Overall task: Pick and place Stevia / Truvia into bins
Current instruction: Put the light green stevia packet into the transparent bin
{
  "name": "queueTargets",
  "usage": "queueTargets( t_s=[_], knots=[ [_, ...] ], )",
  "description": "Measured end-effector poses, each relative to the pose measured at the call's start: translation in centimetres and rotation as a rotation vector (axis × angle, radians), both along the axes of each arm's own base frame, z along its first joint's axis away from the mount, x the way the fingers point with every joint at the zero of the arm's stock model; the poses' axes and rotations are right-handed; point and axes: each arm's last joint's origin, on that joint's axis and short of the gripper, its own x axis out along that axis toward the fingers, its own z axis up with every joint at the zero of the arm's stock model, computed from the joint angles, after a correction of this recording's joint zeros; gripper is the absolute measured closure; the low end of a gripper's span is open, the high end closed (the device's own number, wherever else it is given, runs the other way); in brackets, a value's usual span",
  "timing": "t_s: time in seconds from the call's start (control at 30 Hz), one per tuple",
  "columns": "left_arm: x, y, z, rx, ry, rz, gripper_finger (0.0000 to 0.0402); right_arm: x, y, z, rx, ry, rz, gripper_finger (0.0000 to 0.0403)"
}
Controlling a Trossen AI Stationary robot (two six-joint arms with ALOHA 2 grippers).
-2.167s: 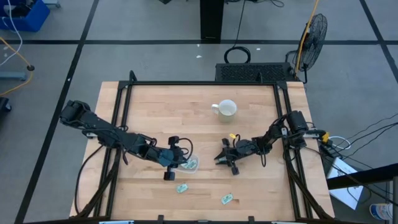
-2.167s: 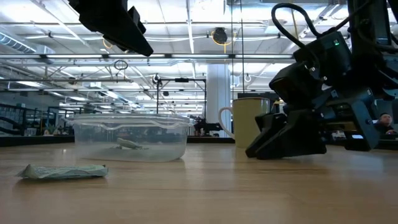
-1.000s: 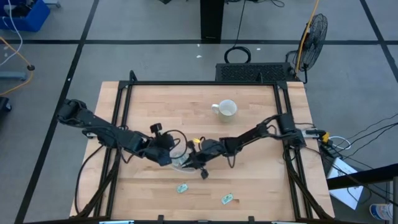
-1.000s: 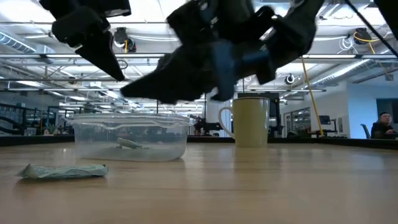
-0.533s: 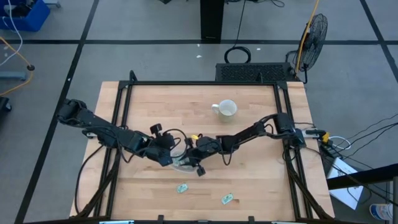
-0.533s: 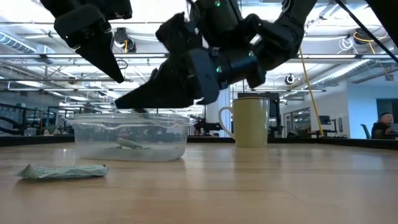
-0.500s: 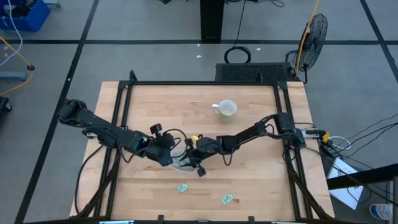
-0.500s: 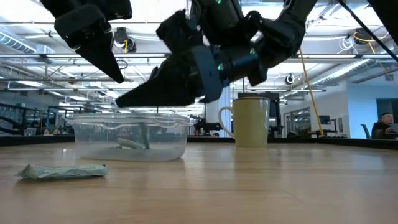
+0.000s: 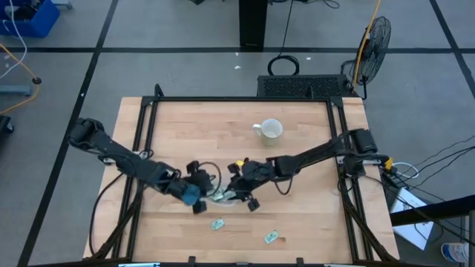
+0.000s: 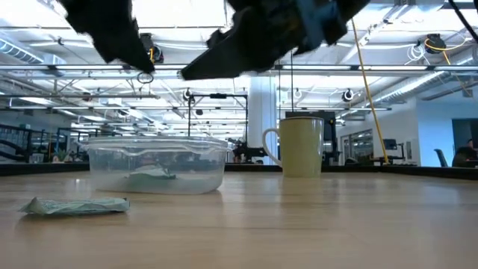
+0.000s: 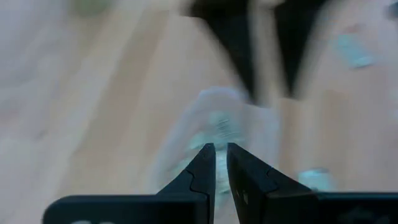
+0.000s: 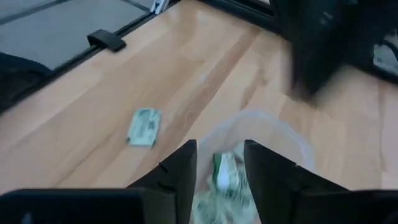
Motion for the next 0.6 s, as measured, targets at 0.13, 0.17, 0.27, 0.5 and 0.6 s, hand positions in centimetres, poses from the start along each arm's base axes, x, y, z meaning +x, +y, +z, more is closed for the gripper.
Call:
queueTargets(
  t_s=[0.13,0.17,0.27,0.5,0.6],
  knots=[
    [0.0,-2.6,0.9,-0.038,-0.127,-0.127,0.0355,-1.6,-0.3,1.6,0.034,0.038,-0.027,0.0281],
    [0.0,-3.2,1.0,-0.053,-0.149,-0.149,0.0355,-2.0,-0.4,1.8,0.034,0.038,-0.027,0.0281],
    [-0.2,-4.9,0.6,-0.116,-0.167,-0.178,0.0355,-3.4,-0.7,2.0,0.034,0.04,-0.027,0.028],
    [-0.1,-7.7,-2.6,-0.226,-0.095,-0.086,0.0355,-6.2,-1.2,0.9,0.039,-0.006,-0.024,0.0284],
    [0.0,-8.6,-4.7,-0.227,-0.028,-0.083,0.0355,-7.3,-1.4,0.5,0.042,-0.065,-0.023,0.0283]
  ],
)
